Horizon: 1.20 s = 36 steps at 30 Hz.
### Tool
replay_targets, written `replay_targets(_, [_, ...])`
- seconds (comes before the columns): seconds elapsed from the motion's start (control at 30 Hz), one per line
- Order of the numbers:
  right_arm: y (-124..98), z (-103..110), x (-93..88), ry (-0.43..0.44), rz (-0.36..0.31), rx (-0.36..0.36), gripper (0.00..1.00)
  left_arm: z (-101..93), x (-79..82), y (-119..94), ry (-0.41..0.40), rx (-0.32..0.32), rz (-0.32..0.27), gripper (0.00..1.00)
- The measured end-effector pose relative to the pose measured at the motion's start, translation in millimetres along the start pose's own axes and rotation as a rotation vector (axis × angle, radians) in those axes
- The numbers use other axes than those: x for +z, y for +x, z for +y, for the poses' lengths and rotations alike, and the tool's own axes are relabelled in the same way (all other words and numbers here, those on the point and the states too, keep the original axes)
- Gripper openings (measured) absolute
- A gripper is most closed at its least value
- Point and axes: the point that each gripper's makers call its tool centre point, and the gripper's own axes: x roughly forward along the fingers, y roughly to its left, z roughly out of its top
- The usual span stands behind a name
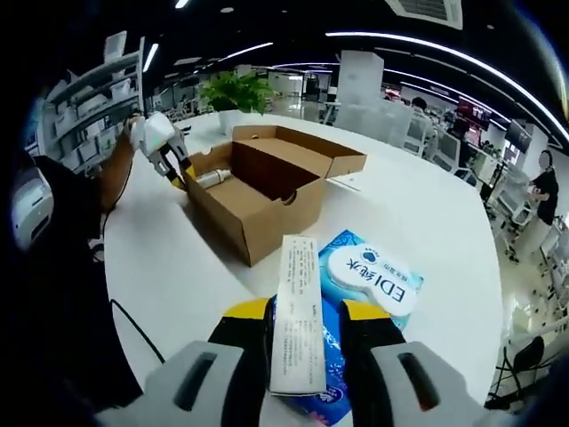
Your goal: Operate the shoe box by opening the lid, removing the specified soft item, and placing it in the target area until the item is outside and the box remains undamaged.
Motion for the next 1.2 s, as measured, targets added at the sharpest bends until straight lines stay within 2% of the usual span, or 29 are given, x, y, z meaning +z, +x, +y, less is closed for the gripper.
replay_targets(0.13, [-9, -5, 5.4, -0.005, -0.006, -0.027, 0.29, -0.2, 0.1, 0, 0.001, -0.001, 0.0, 0.13])
replay_targets(0.23, [-12, -5, 6.8, -0.038, 0.007, -0.043, 0.29, -0.1, 0.1, 0, 0.001, -0.002, 0.001, 0.13])
replay_targets(0.4, [-12, -11, 6.7, -0.065, 0.024, -0.072, 0.24, 0.1, 0.0, 0, 0.001, 0.0, 0.001, 0.13])
replay_targets(0.5, [-10, -16, -1.2, -0.069, 0.064, -0.088, 0.24, 0.0, 0.1, 0, 0.001, 0.0, 0.001, 0.13])
replay_targets(0.6, [-6, -12, -9.7, -0.048, 0.083, -0.066, 0.25, 0.0, 0.1, 0, 0.001, 0.0, 0.001, 0.13])
replay_targets(0.77, [-6, -11, -11.0, -0.021, 0.086, -0.064, 0.3, -0.1, 0.1, 1, 0.001, 0.0, 0.002, 0.13])
replay_targets(0.83, [-5, -16, -11.1, -0.006, 0.087, -0.083, 0.32, 0.0, 0.0, 1, 0.001, 0.0, 0.002, 0.13])
replay_targets(0.97, [-8, -27, -12.2, -0.029, 0.101, -0.131, 0.29, -0.3, 0.0, 1, 0.001, 0.001, 0.003, 0.13])
replay_targets(1.2, [-2, -28, -18.9, -0.03, 0.124, -0.116, 0.29, -0.5, -0.1, 1, 0.002, 0.002, 0.003, 0.13])
